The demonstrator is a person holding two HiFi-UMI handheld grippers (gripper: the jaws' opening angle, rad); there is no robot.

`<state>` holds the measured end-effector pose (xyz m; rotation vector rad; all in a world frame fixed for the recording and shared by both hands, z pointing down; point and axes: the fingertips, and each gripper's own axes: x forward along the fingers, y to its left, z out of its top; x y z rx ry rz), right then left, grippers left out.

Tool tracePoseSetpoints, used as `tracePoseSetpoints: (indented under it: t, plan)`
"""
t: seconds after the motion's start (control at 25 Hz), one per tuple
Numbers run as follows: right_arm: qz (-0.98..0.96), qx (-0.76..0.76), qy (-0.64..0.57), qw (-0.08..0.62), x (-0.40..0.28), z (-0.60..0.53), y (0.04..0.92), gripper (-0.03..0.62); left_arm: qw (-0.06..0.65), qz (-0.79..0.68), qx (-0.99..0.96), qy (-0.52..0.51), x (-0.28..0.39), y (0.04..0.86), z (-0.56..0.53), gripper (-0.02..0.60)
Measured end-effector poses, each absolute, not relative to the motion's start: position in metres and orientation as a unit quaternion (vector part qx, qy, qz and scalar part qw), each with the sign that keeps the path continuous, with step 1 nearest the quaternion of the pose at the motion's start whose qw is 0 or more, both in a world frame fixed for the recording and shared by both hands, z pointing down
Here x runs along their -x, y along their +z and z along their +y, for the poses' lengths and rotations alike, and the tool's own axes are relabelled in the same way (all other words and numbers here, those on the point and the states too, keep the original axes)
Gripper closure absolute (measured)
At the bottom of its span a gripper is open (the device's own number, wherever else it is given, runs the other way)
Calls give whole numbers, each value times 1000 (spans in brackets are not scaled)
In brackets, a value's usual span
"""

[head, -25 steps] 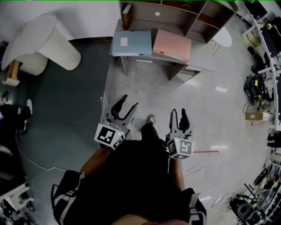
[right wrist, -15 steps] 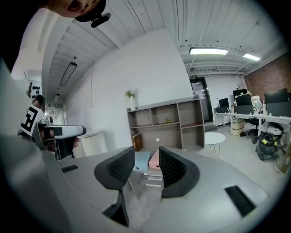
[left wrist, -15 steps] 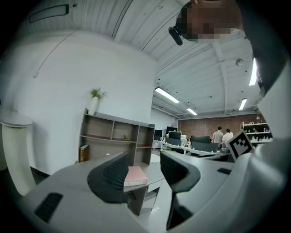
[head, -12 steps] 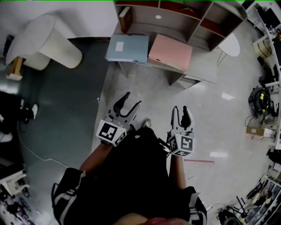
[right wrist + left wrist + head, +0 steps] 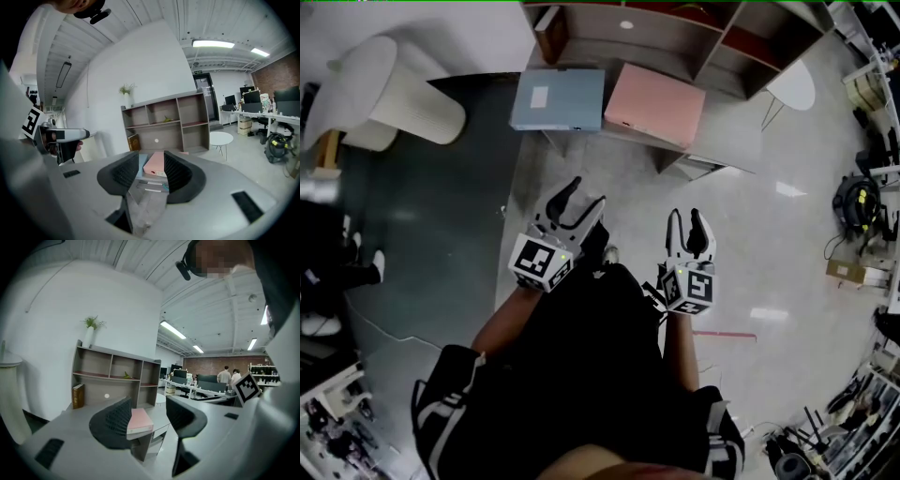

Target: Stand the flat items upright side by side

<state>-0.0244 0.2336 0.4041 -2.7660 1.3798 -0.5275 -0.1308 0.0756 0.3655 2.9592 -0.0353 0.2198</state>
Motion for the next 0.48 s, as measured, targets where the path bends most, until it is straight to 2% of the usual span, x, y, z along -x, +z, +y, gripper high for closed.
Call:
tracePoseSetpoints:
  t: [0.48]
  plan:
    - [422, 885, -197, 2, -57, 167, 427, 407, 118, 12, -983, 138, 40, 417, 2, 347]
